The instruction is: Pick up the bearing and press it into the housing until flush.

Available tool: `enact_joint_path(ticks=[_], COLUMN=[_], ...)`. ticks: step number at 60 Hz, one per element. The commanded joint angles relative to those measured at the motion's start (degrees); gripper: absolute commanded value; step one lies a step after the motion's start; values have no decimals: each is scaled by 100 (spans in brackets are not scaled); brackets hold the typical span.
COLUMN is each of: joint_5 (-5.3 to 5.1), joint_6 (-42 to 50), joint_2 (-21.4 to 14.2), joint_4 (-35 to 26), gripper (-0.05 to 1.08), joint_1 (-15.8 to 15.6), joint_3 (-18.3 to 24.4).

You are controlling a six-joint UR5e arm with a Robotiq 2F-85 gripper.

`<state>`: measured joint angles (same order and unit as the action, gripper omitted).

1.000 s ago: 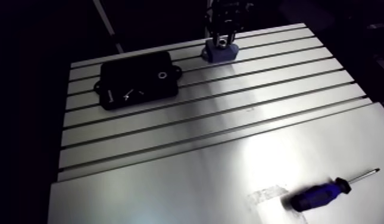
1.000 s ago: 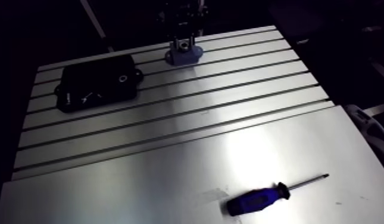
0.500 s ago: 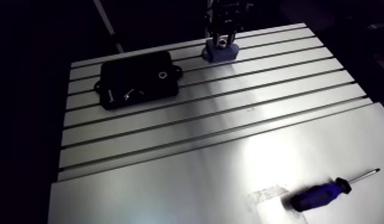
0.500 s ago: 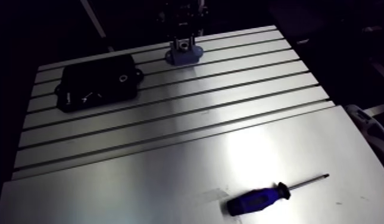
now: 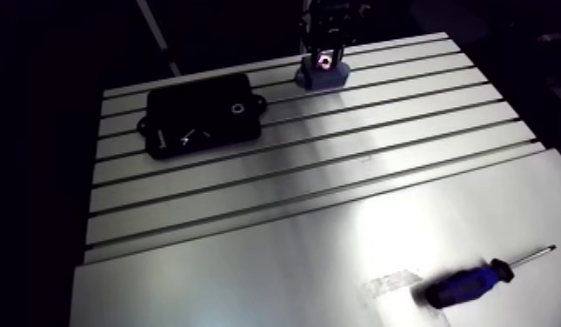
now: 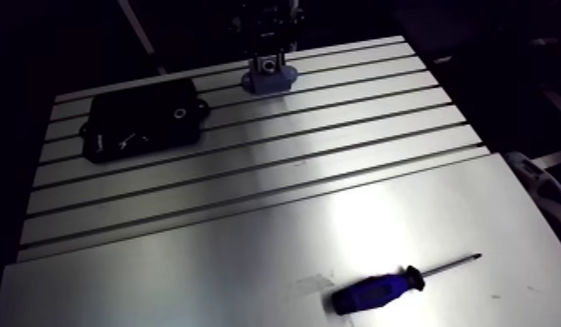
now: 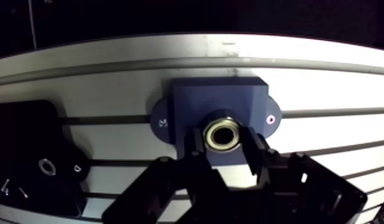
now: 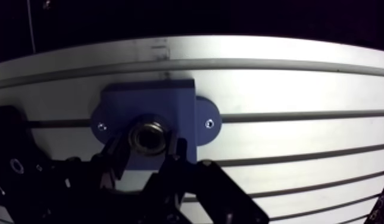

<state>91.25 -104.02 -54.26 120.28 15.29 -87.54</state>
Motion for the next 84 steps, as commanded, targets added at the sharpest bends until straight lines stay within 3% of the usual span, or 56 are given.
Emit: enact_joint_path(ticks=[1, 22, 23, 24, 25, 26, 27, 43, 65, 67, 68, 69, 70, 71, 72, 73, 74, 75, 76, 84], joint_5=[2, 1, 2, 2, -6, -6, -7, -26, 0, -13, 0, 0, -6, -6, -22, -22, -39, -39, -34, -41], joint_6=[0, 0, 8, 8, 9, 9, 1, 9, -397, -411, -420, -420, -422, -422, -429, -429, -430, -430, -431, -447], joint_2=[9, 9, 9, 9, 9, 9, 1, -69, -164, -167, -167, -167, -167, -167, -167, -167, -175, -175, -176, -177], joint_4=[1, 1, 1, 1, 1, 1, 1, -74, -816, -847, -859, -859, -861, -861, -853, -853, -837, -837, -835, -833], gripper=[60, 59, 51, 51, 26, 26, 2, 0, 3, 5, 14, 14, 30, 30, 55, 55, 80, 80, 92, 102], joint_1=[0, 0, 0, 0, 0, 0, 0, 9, 66, 100, 120, 120, 130, 130, 132, 132, 140, 140, 148, 116], joint_3=[-4, 5, 12, 12, 13, 13, 13, 141, 525, 568, 575, 575, 576, 576, 561, 561, 544, 544, 541, 507])
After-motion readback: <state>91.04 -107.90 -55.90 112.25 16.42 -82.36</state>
